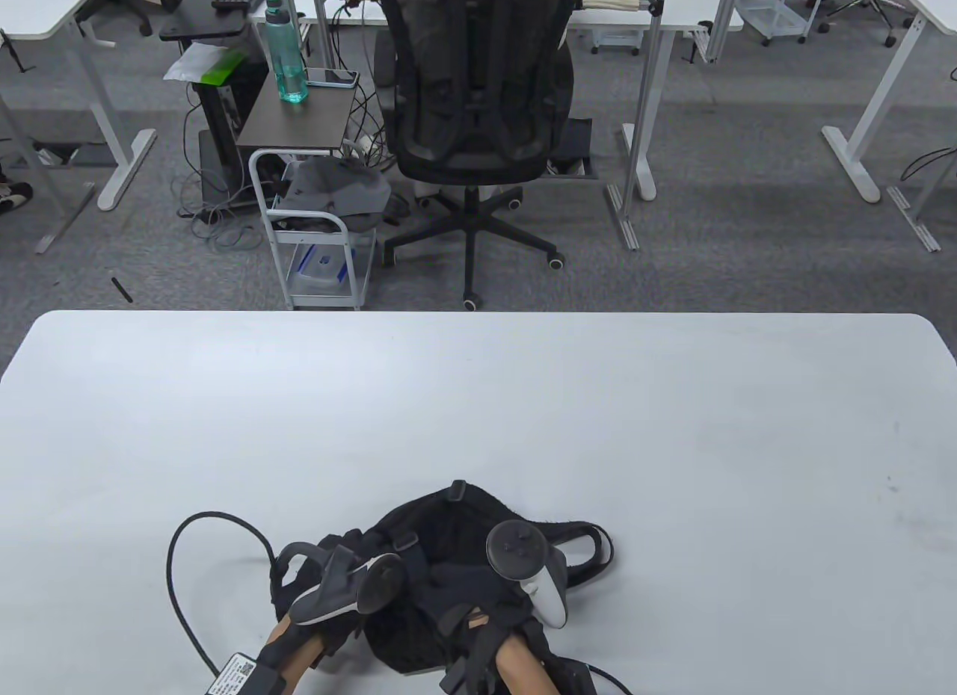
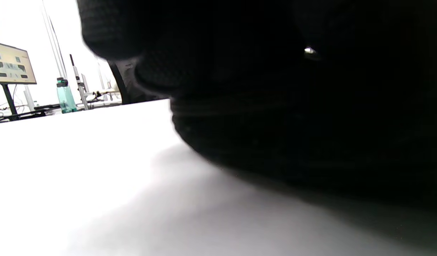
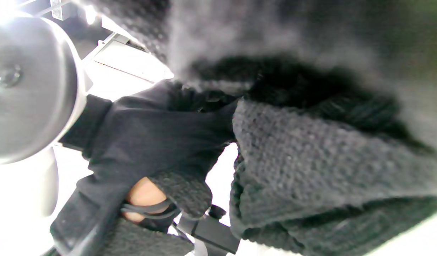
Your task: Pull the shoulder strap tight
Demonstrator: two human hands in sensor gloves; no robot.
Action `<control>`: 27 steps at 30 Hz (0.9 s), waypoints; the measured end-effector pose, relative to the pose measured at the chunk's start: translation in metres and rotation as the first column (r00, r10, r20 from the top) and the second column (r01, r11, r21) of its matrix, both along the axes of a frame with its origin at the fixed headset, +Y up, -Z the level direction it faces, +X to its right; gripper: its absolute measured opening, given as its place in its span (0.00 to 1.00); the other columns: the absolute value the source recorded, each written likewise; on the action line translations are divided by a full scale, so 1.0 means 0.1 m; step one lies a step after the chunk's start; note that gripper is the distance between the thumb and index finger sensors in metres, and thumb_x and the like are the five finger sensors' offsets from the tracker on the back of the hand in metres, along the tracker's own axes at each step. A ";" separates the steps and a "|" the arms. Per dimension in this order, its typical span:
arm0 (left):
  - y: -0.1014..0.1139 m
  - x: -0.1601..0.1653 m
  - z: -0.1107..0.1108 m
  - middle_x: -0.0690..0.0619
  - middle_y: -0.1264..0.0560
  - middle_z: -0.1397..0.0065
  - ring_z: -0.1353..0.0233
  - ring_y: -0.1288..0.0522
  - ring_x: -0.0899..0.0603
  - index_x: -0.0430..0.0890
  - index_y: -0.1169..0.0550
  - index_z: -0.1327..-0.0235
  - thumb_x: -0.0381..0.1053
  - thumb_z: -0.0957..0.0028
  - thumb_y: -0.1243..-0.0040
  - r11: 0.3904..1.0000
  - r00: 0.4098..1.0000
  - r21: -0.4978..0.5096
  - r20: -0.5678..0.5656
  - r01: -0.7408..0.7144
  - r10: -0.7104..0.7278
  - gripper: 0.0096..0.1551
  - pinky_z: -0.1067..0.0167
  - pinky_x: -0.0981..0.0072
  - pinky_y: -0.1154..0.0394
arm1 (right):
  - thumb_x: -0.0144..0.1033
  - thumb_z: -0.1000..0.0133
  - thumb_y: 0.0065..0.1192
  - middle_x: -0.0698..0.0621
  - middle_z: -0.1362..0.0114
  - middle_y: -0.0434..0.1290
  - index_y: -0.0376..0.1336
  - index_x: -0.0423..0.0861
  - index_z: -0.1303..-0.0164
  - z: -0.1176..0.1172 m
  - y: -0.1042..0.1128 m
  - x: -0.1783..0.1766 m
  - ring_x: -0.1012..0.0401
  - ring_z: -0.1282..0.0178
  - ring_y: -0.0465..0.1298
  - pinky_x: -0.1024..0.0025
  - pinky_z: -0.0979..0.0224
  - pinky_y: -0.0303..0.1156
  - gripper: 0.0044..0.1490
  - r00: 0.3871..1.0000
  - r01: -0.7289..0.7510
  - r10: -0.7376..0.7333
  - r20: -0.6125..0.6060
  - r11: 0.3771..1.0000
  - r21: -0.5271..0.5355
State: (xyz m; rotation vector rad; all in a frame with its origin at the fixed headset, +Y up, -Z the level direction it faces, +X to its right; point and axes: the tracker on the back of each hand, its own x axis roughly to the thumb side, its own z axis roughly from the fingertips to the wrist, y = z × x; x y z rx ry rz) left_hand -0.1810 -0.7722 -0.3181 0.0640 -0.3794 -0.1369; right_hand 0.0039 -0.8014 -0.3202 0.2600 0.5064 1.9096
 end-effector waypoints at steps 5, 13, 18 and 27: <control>-0.01 0.04 0.01 0.60 0.11 0.58 0.58 0.13 0.52 0.60 0.15 0.51 0.68 0.71 0.36 0.998 1.000 0.050 -0.004 0.026 -0.026 0.33 0.60 0.69 0.16 | 0.39 0.48 0.65 0.31 0.32 0.72 0.72 0.33 0.48 -0.01 -0.01 0.01 0.36 0.35 0.72 0.39 0.33 0.61 0.27 1.000 0.012 -0.012 0.001 1.000 -0.015; -0.04 0.05 -0.03 0.59 0.14 0.56 0.59 0.14 0.53 0.54 0.25 0.37 0.72 0.76 0.39 0.999 1.000 -0.046 -0.023 0.018 -0.020 0.49 0.60 0.69 0.17 | 0.39 0.47 0.65 0.31 0.32 0.72 0.72 0.33 0.48 -0.01 -0.02 0.01 0.36 0.34 0.71 0.39 0.32 0.60 0.27 1.000 0.018 -0.018 -0.003 1.000 -0.024; -0.02 0.01 -0.04 0.57 0.19 0.47 0.52 0.17 0.52 0.49 0.35 0.28 0.73 0.76 0.36 0.989 1.000 -0.148 -0.019 -0.027 0.024 0.60 0.52 0.67 0.19 | 0.40 0.47 0.65 0.32 0.31 0.72 0.71 0.34 0.47 -0.02 -0.03 0.01 0.36 0.34 0.71 0.39 0.32 0.60 0.28 1.000 0.025 -0.025 -0.008 0.999 -0.027; 0.02 0.00 -0.06 0.54 0.22 0.40 0.48 0.18 0.50 0.43 0.42 0.24 0.72 0.75 0.31 0.974 0.998 -0.214 -0.006 -0.067 0.067 0.68 0.50 0.66 0.20 | 0.43 0.46 0.64 0.35 0.26 0.68 0.68 0.38 0.40 -0.02 -0.07 -0.10 0.36 0.27 0.63 0.41 0.28 0.51 0.30 0.992 0.054 -0.062 -0.106 0.996 -0.077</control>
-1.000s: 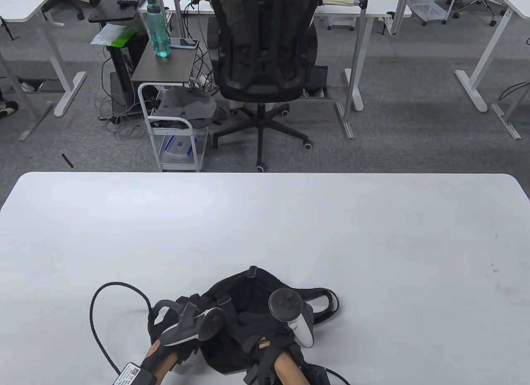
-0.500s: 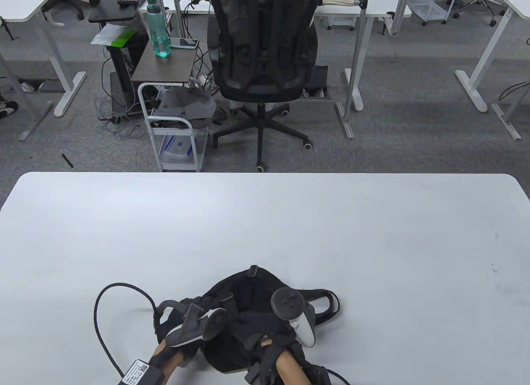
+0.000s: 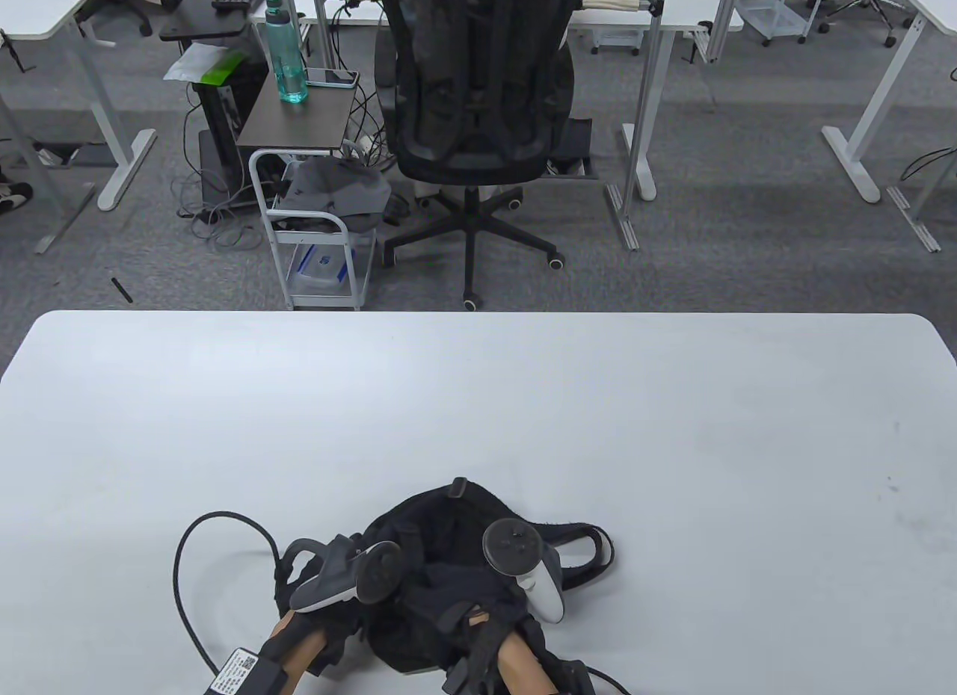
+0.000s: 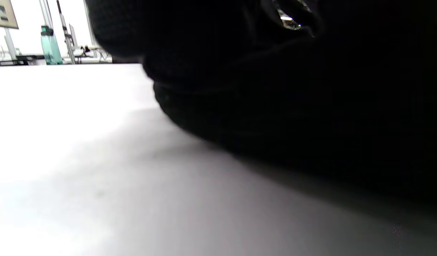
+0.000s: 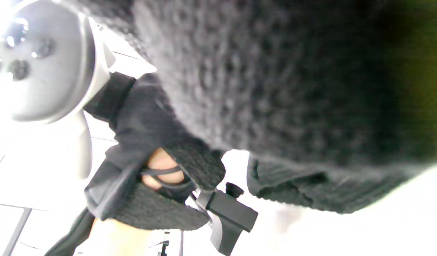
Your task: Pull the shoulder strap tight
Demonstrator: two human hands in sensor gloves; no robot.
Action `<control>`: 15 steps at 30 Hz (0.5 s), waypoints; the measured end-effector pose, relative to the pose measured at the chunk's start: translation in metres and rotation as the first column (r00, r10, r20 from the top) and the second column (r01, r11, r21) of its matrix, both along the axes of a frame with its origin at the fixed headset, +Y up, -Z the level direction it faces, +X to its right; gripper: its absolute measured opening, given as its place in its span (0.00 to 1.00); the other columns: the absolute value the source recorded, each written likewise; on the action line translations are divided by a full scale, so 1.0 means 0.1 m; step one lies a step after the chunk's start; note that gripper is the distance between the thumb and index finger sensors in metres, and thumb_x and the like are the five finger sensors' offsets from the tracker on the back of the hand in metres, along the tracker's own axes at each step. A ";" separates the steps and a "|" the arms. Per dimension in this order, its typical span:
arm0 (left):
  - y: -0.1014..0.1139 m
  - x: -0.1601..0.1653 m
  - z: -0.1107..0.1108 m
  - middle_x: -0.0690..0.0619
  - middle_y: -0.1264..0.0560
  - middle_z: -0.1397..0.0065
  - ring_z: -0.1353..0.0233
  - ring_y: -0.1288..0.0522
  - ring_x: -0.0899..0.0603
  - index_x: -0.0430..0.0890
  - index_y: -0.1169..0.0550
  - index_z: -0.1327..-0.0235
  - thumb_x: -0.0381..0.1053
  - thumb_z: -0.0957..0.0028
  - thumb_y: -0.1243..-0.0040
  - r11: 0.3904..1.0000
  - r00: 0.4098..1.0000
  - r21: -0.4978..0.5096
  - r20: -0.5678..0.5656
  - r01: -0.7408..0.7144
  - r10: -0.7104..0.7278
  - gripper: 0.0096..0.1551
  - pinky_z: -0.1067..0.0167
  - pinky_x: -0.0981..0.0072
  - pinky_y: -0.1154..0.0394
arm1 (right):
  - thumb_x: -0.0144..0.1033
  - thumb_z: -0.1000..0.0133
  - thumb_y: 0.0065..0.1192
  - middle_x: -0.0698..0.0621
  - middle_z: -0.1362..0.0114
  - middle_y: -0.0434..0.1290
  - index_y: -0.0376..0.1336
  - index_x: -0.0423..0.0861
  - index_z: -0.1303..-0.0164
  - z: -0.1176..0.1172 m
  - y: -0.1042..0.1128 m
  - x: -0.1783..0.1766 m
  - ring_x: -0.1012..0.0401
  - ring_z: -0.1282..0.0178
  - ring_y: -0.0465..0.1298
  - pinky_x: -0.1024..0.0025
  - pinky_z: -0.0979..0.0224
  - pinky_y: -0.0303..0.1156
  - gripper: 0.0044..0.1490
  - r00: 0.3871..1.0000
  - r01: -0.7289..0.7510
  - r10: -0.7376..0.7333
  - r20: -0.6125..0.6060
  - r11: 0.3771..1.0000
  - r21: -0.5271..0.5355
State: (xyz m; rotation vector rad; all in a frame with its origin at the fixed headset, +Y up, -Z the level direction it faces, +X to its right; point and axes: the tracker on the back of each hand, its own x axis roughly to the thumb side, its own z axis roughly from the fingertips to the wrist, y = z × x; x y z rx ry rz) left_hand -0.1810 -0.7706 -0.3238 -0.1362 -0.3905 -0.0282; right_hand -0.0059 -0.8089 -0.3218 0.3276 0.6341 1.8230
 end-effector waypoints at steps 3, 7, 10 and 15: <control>0.00 0.00 -0.01 0.53 0.23 0.39 0.47 0.19 0.49 0.42 0.43 0.23 0.72 0.75 0.30 1.000 1.000 -0.026 -0.007 -0.016 0.016 0.69 0.49 0.65 0.20 | 0.43 0.46 0.63 0.36 0.26 0.68 0.68 0.39 0.40 -0.01 -0.01 -0.03 0.38 0.26 0.63 0.42 0.27 0.50 0.29 1.000 0.000 0.000 -0.001 1.000 0.006; -0.02 -0.01 -0.02 0.53 0.24 0.39 0.47 0.19 0.49 0.42 0.44 0.23 0.72 0.76 0.31 0.999 1.000 -0.042 -0.014 -0.017 0.017 0.70 0.48 0.65 0.21 | 0.43 0.46 0.64 0.41 0.29 0.72 0.68 0.41 0.41 -0.04 -0.03 -0.04 0.42 0.27 0.68 0.44 0.26 0.51 0.28 0.998 0.059 -0.059 0.014 0.998 -0.016; -0.03 -0.04 -0.04 0.54 0.24 0.39 0.47 0.19 0.49 0.43 0.44 0.23 0.72 0.76 0.31 0.998 0.999 -0.049 -0.021 -0.038 0.037 0.70 0.48 0.65 0.21 | 0.43 0.46 0.64 0.40 0.31 0.73 0.68 0.40 0.41 -0.06 -0.05 -0.02 0.41 0.28 0.68 0.42 0.27 0.51 0.28 0.987 0.163 -0.162 0.018 0.984 -0.072; -0.05 -0.05 -0.06 0.54 0.24 0.38 0.47 0.20 0.49 0.44 0.44 0.24 0.72 0.75 0.32 0.994 0.997 -0.080 -0.038 -0.069 0.066 0.68 0.48 0.64 0.21 | 0.42 0.47 0.65 0.39 0.33 0.74 0.69 0.40 0.41 -0.06 -0.02 0.04 0.39 0.32 0.72 0.39 0.29 0.58 0.28 0.956 0.291 -0.288 0.048 0.952 -0.096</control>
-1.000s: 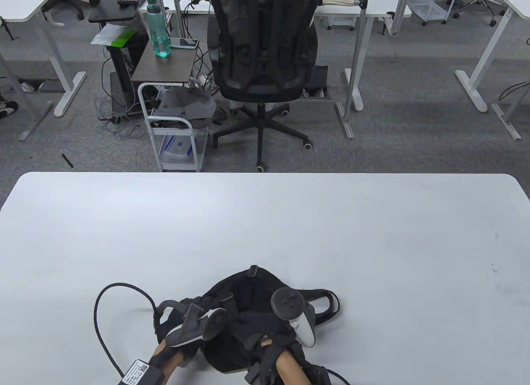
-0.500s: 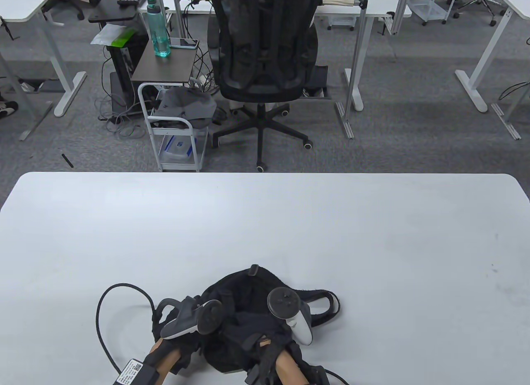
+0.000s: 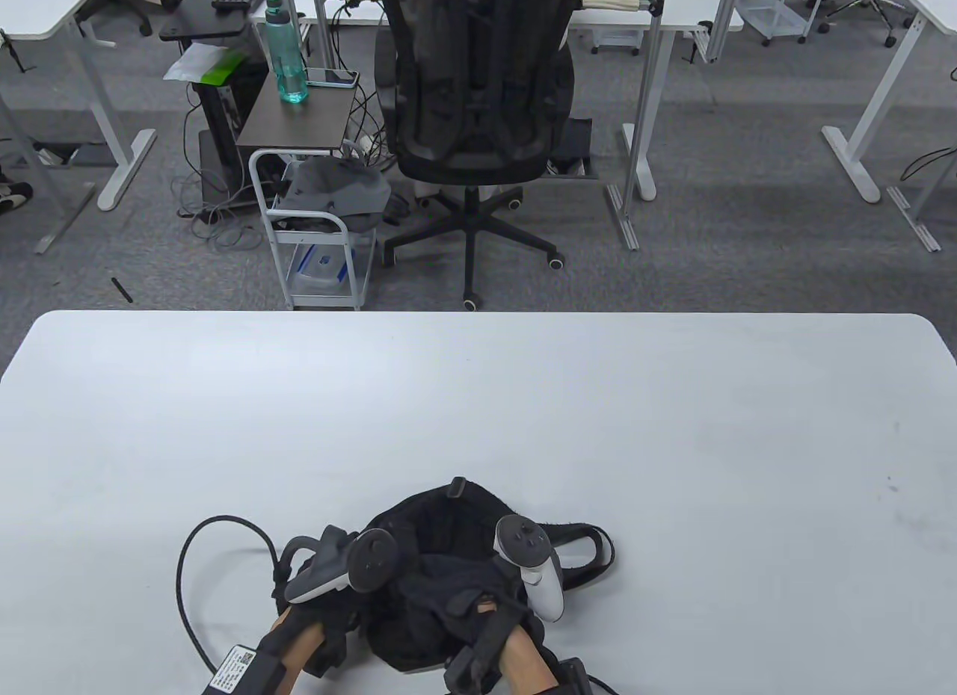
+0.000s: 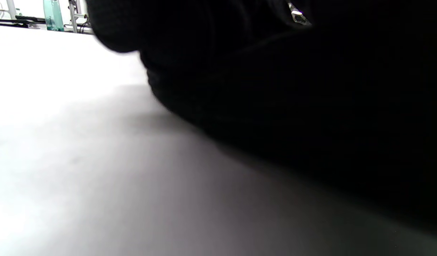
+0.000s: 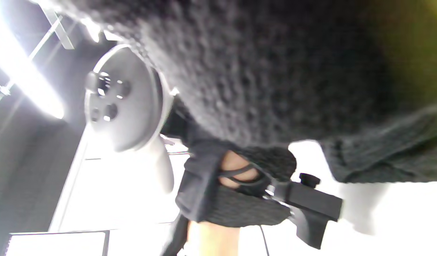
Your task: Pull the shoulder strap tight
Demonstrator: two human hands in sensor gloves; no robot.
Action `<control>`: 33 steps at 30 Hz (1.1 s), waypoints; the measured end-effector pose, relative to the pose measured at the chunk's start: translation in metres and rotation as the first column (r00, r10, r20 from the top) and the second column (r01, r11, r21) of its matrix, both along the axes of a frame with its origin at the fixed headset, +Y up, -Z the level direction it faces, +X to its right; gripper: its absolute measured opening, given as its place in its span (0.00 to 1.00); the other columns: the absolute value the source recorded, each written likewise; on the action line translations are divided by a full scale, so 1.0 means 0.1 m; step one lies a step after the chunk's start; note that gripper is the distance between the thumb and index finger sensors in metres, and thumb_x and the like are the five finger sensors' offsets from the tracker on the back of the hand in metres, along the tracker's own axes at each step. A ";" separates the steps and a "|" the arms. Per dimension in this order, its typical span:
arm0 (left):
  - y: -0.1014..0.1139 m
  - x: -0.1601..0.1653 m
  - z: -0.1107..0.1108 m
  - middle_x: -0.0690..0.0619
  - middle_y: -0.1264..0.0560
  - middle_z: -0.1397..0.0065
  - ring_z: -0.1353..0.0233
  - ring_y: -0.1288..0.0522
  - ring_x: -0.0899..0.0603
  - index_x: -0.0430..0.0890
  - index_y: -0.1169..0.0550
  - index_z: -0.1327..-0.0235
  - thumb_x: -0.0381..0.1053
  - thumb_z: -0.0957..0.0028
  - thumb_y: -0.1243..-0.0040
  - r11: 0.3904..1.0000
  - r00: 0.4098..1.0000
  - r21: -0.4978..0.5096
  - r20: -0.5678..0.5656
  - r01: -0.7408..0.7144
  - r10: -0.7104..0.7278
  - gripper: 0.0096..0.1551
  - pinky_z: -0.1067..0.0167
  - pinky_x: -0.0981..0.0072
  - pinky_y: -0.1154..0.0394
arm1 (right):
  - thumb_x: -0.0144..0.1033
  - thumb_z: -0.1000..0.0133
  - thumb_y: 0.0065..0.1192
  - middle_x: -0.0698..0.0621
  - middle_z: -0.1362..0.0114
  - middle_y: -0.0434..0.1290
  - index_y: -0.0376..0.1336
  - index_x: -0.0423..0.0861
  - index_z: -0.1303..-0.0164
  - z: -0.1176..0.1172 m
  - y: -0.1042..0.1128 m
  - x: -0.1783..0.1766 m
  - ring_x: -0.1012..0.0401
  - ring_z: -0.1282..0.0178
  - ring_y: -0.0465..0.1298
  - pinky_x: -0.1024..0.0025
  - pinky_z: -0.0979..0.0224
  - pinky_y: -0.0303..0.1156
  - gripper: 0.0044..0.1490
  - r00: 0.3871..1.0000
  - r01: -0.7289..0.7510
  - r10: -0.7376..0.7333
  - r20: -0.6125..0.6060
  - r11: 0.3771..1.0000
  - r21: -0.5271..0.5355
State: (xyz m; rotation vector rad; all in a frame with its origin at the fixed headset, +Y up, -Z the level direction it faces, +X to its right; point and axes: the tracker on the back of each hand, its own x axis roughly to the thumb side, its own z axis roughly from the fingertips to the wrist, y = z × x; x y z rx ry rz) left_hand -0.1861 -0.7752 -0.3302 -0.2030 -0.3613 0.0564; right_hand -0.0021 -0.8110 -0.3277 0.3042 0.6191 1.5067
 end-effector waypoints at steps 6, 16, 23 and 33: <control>-0.02 0.03 0.00 0.54 0.24 0.38 0.46 0.20 0.49 0.44 0.45 0.24 0.72 0.74 0.33 0.999 0.999 0.009 0.006 0.035 -0.035 0.67 0.48 0.64 0.21 | 0.40 0.48 0.65 0.39 0.39 0.79 0.70 0.39 0.42 -0.02 0.09 0.07 0.46 0.42 0.81 0.43 0.33 0.68 0.28 0.991 0.086 -0.089 0.095 0.995 0.041; -0.02 0.10 0.02 0.53 0.24 0.39 0.47 0.20 0.49 0.43 0.45 0.24 0.71 0.74 0.34 0.994 0.995 0.063 0.030 0.089 -0.091 0.66 0.48 0.61 0.22 | 0.34 0.48 0.66 0.36 0.43 0.80 0.69 0.34 0.41 -0.07 0.14 0.18 0.48 0.53 0.85 0.47 0.44 0.81 0.29 0.927 0.289 -0.284 0.244 0.957 0.017; -0.08 0.05 -0.04 0.56 0.25 0.38 0.47 0.21 0.51 0.45 0.46 0.24 0.73 0.76 0.35 0.996 0.996 0.008 0.005 0.084 -0.085 0.68 0.47 0.63 0.22 | 0.39 0.50 0.74 0.30 0.42 0.77 0.57 0.26 0.28 0.03 0.10 0.14 0.47 0.58 0.84 0.47 0.51 0.81 0.49 0.975 0.114 -0.091 0.203 0.988 -0.104; -0.09 0.05 -0.05 0.57 0.25 0.39 0.48 0.21 0.52 0.45 0.45 0.24 0.74 0.76 0.35 0.994 0.994 0.016 0.004 0.107 -0.107 0.68 0.47 0.63 0.22 | 0.40 0.54 0.79 0.29 0.36 0.73 0.72 0.31 0.44 0.12 0.16 0.00 0.53 0.54 0.82 0.50 0.46 0.79 0.35 0.943 -0.331 0.331 0.043 0.944 -0.001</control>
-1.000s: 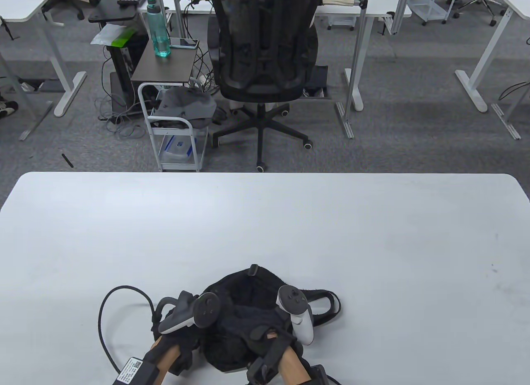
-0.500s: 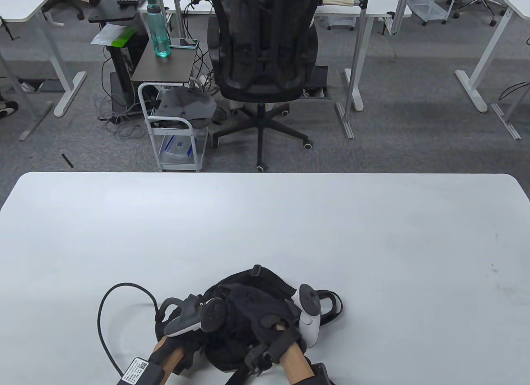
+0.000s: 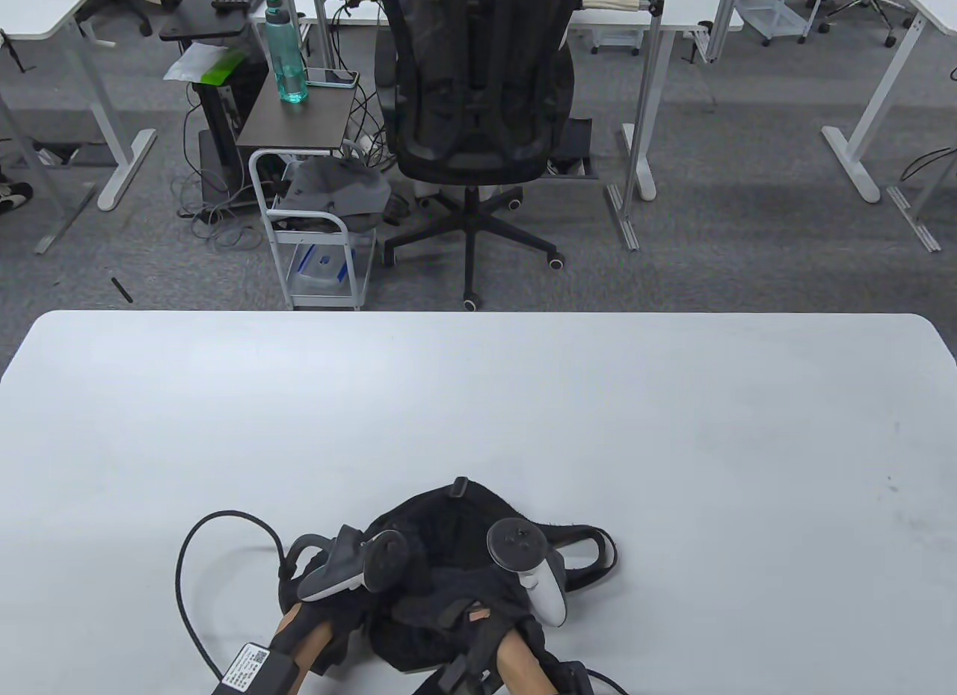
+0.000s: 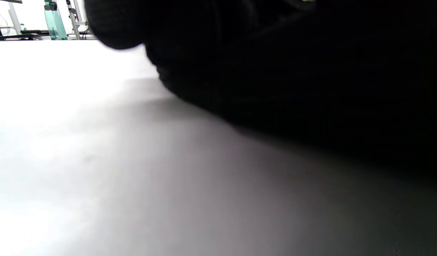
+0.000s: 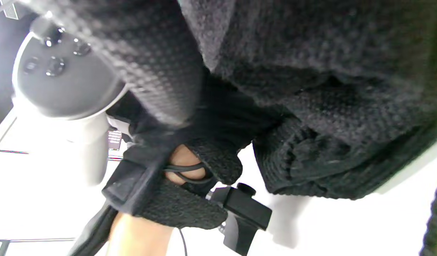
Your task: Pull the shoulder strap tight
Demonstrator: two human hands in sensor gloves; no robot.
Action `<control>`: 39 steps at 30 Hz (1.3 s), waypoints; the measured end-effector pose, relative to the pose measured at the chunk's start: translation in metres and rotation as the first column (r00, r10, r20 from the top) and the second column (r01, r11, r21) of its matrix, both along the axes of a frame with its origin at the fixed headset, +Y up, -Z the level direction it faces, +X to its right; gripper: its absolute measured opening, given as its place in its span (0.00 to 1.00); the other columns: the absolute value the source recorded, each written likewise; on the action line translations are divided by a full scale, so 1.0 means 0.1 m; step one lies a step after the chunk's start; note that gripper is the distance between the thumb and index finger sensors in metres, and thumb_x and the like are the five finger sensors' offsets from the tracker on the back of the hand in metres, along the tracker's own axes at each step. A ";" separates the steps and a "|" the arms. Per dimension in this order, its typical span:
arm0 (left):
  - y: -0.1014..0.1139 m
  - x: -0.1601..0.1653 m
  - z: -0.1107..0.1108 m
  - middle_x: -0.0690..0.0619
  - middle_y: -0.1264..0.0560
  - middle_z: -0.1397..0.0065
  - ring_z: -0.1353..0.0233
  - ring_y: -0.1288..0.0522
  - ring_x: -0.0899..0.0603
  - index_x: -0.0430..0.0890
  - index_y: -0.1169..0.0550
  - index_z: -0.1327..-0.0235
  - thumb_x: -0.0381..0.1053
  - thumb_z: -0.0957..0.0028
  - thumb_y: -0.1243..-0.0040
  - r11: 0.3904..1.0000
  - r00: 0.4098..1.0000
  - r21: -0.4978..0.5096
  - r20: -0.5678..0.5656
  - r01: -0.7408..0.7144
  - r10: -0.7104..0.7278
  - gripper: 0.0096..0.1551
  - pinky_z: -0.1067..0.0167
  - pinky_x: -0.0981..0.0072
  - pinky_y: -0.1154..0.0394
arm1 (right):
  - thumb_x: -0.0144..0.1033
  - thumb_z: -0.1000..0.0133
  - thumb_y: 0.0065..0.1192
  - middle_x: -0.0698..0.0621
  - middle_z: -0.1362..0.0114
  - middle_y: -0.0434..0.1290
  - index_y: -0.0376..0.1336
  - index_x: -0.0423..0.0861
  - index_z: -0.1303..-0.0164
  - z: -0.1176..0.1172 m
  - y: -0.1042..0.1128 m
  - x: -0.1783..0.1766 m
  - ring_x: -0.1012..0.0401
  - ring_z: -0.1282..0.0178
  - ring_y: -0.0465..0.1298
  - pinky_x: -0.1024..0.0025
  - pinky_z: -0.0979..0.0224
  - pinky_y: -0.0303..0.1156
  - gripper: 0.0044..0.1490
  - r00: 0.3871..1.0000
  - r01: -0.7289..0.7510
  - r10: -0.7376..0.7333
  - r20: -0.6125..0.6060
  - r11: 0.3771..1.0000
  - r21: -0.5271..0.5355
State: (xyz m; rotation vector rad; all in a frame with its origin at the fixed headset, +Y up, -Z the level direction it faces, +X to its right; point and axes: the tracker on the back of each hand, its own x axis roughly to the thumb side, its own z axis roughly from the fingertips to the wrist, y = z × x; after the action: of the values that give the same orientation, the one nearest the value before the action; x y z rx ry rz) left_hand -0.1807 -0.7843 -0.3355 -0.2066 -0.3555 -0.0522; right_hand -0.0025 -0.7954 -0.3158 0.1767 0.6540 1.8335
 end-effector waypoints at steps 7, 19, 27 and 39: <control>-0.02 0.00 0.00 0.57 0.25 0.39 0.48 0.21 0.52 0.47 0.45 0.24 0.73 0.75 0.36 1.000 1.000 0.002 -0.006 0.001 -0.001 0.66 0.47 0.63 0.22 | 0.37 0.49 0.67 0.36 0.28 0.69 0.73 0.32 0.51 0.01 0.05 0.08 0.43 0.38 0.78 0.38 0.35 0.68 0.26 0.971 0.238 -0.239 0.030 0.971 0.030; -0.06 0.01 0.00 0.58 0.27 0.38 0.46 0.22 0.52 0.50 0.48 0.24 0.72 0.75 0.37 1.000 1.000 0.007 -0.006 0.022 -0.022 0.66 0.47 0.63 0.23 | 0.47 0.47 0.67 0.33 0.42 0.80 0.75 0.28 0.55 -0.02 0.17 0.31 0.58 0.64 0.85 0.53 0.48 0.80 0.33 0.833 0.554 -0.551 0.060 0.830 -0.064; -0.08 -0.01 -0.02 0.59 0.27 0.37 0.46 0.23 0.52 0.51 0.49 0.24 0.73 0.75 0.37 1.000 1.000 -0.007 -0.009 0.017 -0.017 0.65 0.47 0.64 0.23 | 0.48 0.47 0.68 0.30 0.29 0.69 0.72 0.27 0.52 0.01 0.28 0.33 0.28 0.30 0.65 0.30 0.33 0.57 0.35 0.817 0.571 -0.574 -0.052 0.819 -0.056; -0.11 -0.04 -0.05 0.59 0.28 0.37 0.46 0.24 0.53 0.52 0.49 0.24 0.73 0.75 0.38 1.000 1.000 -0.030 -0.022 0.004 -0.004 0.65 0.47 0.64 0.23 | 0.54 0.45 0.65 0.25 0.40 0.76 0.74 0.20 0.52 0.08 0.45 0.43 0.54 0.62 0.87 0.52 0.49 0.81 0.45 0.723 0.667 -0.673 -0.157 0.739 -0.094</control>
State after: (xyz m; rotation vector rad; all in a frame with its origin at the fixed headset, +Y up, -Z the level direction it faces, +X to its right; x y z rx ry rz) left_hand -0.1847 -0.7951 -0.3404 -0.2369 -0.3343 -0.0488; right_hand 0.0403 -0.7505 -0.3081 0.5009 0.6341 1.1012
